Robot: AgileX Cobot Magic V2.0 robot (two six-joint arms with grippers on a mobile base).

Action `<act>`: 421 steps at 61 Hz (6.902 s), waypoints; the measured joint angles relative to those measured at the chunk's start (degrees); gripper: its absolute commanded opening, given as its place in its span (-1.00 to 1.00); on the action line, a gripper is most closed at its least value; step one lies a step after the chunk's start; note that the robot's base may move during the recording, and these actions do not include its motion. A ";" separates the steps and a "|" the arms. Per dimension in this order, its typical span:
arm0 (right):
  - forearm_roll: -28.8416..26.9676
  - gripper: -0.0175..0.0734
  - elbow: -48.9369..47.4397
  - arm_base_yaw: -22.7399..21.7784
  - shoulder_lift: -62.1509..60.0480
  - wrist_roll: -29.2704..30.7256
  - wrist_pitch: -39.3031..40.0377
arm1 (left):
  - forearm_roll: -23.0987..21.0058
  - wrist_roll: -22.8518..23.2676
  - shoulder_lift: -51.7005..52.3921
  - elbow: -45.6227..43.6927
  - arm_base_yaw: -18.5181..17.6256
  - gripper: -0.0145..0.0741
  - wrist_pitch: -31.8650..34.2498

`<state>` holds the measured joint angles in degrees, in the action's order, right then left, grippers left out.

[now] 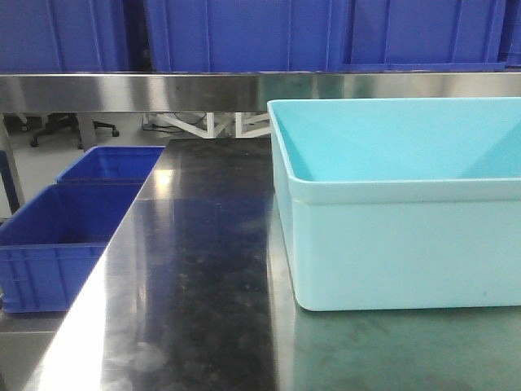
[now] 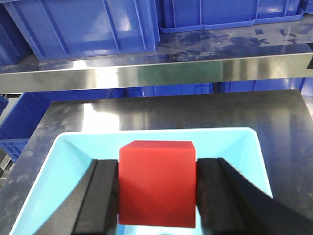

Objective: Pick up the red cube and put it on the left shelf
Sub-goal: 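Hold the red cube raised in the right gripper above the tub, then drive the base away from the table, turning toward the aisle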

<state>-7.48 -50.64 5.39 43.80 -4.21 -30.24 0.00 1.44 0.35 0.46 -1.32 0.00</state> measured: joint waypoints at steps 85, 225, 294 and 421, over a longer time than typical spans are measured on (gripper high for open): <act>-2.63 -0.49 7.31 2.74 -9.27 4.21 4.42 | 0.00 0.00 0.00 0.00 0.00 -0.44 0.00; -2.63 -0.49 7.31 2.74 -9.27 4.21 4.42 | 0.00 0.00 0.00 0.00 0.00 -0.44 0.00; -2.63 -0.49 7.31 2.74 -9.27 4.21 4.42 | 0.00 0.00 0.00 0.00 0.00 -0.44 0.00; -2.63 -0.49 7.31 2.74 -9.27 4.21 4.42 | 0.00 0.00 0.00 0.00 0.00 -0.44 0.00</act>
<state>-10.11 -43.32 8.13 34.53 0.00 -25.82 0.00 1.44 0.35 0.46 -1.32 0.00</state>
